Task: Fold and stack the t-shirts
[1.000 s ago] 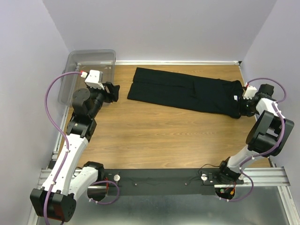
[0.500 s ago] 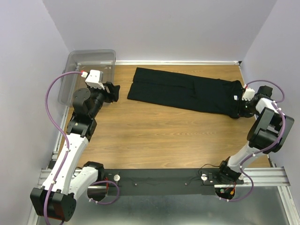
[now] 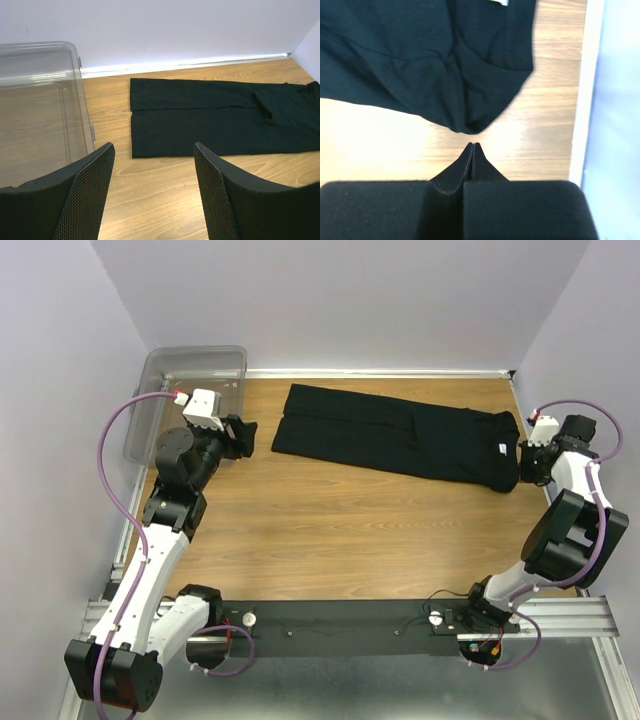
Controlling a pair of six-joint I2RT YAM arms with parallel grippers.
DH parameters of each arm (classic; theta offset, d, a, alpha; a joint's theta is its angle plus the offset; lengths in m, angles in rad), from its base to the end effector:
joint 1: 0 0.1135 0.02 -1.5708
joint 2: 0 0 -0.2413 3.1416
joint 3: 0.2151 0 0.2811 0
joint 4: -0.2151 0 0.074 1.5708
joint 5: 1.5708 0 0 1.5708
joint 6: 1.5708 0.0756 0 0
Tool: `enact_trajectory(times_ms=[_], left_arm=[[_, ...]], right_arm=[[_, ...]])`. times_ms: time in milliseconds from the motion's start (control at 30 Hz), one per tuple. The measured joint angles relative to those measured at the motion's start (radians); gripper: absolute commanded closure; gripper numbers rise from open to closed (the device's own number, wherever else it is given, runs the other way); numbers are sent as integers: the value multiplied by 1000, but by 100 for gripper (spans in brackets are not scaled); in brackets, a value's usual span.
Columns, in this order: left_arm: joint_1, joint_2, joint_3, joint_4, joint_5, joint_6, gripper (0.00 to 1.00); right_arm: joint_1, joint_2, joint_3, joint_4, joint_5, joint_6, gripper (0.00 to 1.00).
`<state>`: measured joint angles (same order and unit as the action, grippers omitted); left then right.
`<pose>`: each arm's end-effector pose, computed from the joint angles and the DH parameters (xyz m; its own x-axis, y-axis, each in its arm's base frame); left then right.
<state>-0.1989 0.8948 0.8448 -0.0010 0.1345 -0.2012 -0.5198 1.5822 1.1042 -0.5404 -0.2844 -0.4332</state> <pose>0.2872 -0.0682 0.3403 -0.1143 -0.1790 -0.9772 0.3105 0.9279 -0.2063 0.3326 -0.1659 0.1570 -0.8171 0.0034 -0.5765 0.0066 1.0000 -0.0035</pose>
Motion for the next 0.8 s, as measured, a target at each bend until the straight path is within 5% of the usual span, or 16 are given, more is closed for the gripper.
enact_trajectory(times_ms=[67,100,167,500,800], left_arm=[[0,2,0,1,3,0,27],[0,5,0,3,11,0,27],[-2,23,-2,16,34,-1,27],[-124,390,8,-6,159,-71,31],[-193,653,-63,68,142,-490,31]], right_arm=[[-3,-4,0,0,20,-9,82],[-4,-4,0,0,23,-13,53],[-5,-3,-2,0,18,-10,41],[-6,86,-8,5,-120,-13,42],[-6,88,-8,19,-211,-17,42]])
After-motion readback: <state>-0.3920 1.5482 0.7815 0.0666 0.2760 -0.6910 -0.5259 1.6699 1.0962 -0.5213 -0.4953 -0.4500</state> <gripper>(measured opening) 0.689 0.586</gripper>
